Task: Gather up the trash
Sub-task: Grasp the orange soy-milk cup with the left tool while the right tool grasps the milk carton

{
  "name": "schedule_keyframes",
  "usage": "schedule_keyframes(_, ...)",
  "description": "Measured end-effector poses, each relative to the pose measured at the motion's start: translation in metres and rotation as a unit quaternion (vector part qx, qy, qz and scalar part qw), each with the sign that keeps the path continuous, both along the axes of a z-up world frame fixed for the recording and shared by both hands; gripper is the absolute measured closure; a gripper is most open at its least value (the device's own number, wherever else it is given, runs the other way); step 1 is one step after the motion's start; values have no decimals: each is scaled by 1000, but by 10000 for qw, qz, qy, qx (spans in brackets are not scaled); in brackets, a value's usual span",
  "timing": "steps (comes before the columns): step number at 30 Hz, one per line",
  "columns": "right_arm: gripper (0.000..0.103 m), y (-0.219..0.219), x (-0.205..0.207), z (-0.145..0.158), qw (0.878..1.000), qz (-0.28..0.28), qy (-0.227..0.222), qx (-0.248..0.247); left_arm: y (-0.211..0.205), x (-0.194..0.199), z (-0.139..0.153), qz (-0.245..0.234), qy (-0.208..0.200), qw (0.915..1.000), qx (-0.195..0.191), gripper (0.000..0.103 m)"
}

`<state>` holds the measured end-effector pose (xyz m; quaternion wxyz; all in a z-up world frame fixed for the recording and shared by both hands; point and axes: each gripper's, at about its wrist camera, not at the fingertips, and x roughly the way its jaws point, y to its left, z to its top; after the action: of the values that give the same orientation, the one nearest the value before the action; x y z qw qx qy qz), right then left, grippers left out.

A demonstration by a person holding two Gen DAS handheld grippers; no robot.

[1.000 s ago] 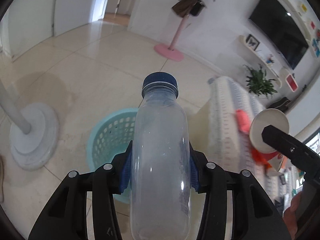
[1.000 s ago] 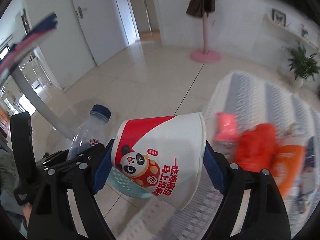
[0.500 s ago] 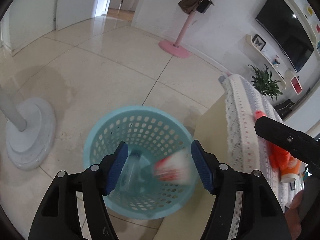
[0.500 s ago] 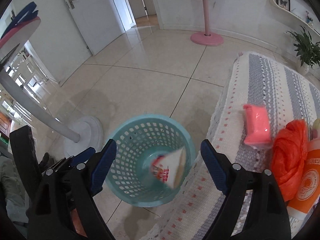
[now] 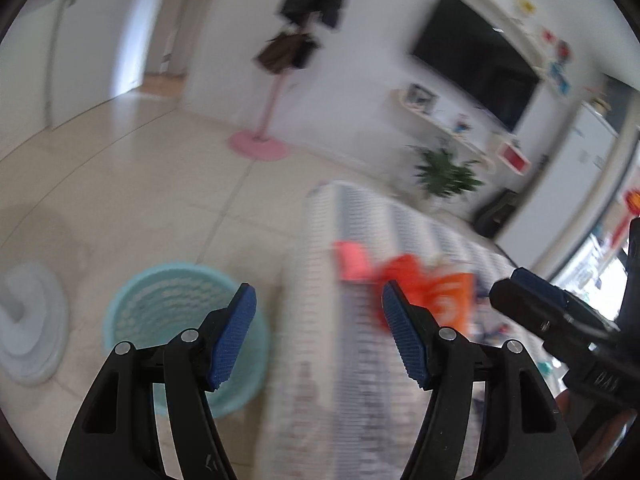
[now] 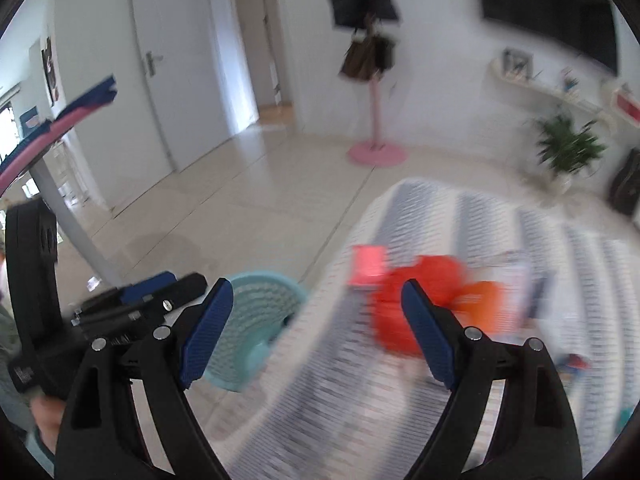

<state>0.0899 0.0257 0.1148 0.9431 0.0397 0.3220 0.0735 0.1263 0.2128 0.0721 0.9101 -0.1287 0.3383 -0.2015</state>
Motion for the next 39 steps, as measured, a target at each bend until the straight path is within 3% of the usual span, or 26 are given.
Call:
schedule_keyframes(6,22,-64,-60,-5,9979,-568,-118,-273,-87,-23,13,-902,-263,9955,125,39)
schedule_keyframes(14,33,-122,-114,-42,9921,-1242,107,-119,-169,-27,-19,-1586,-112,9868,309,45)
schedule_keyframes(20,33,-135,-137,-70,9910,-1281,354,-140,-199,-8,-47,-1592,149,9855,563,45)
schedule_keyframes(25,30,-135,-136,-105,9899,-1054,946,23,-216,15,-76,-1384,450,9842,1008,45)
schedule_keyframes(28,26,-134,-131,-122,9870,-946,1265,290,-221,29,-90,-1348,607,9834,1056,45)
schedule_keyframes(35,24,-121,-122,-139,9838,-766,1611,198,-237,51,-104,-1377,855,9795,1195,46)
schedule_keyframes(39,24,-117,-117,-144,9815,-757,1752,131,-244,54,-111,-1433,954,9759,1339,53)
